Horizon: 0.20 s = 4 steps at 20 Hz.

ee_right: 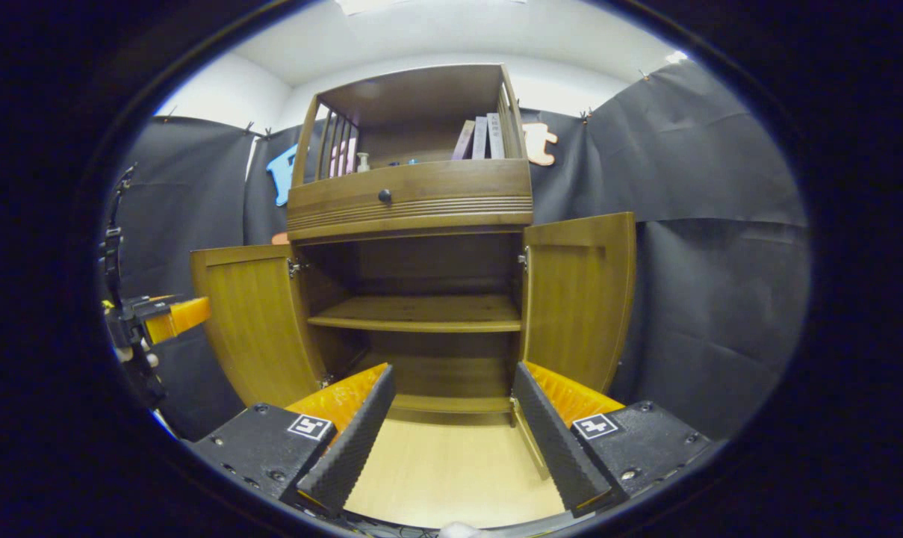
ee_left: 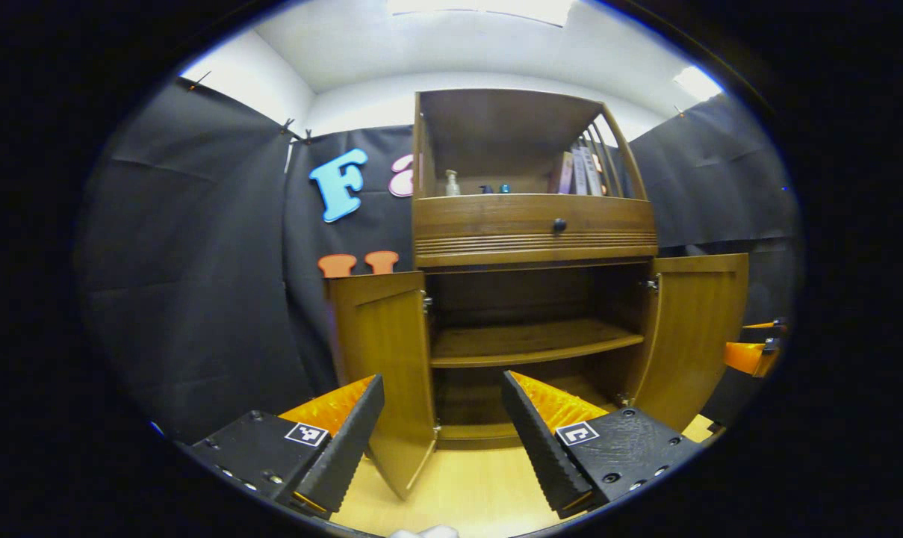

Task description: Open the right door of the double-door shoe cabinet with the right hand, and open the left door with the left hand.

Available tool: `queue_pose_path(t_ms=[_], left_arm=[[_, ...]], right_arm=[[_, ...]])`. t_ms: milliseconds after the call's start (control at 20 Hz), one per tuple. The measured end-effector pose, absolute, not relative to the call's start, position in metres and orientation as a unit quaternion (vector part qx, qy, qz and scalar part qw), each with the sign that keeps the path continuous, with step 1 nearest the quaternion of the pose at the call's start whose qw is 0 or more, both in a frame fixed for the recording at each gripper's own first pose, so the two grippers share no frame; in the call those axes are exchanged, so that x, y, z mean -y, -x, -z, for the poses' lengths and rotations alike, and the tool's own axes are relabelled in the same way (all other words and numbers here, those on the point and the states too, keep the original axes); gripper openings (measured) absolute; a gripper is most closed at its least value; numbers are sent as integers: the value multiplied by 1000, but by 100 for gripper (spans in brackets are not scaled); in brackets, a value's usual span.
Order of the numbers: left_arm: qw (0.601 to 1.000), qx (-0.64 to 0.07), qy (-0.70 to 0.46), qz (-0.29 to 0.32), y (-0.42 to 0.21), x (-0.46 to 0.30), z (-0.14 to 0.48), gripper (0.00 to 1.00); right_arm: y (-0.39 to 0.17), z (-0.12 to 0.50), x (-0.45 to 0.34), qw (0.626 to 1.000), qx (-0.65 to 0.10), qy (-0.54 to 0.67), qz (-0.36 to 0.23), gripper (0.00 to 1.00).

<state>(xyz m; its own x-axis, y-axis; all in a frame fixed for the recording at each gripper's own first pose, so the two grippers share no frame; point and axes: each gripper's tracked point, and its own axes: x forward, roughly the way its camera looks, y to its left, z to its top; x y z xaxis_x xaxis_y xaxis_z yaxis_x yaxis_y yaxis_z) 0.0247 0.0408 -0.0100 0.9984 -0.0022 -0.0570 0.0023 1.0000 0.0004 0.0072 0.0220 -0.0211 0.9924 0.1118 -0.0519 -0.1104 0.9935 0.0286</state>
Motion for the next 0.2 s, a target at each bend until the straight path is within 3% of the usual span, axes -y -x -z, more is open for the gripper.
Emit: queue_pose_path(t_ms=[200], left_arm=[[999, -38, -2, 21, -19, -14, 17, 100]], right_arm=[[-7, 21, -13, 999, -27, -16, -41, 100]])
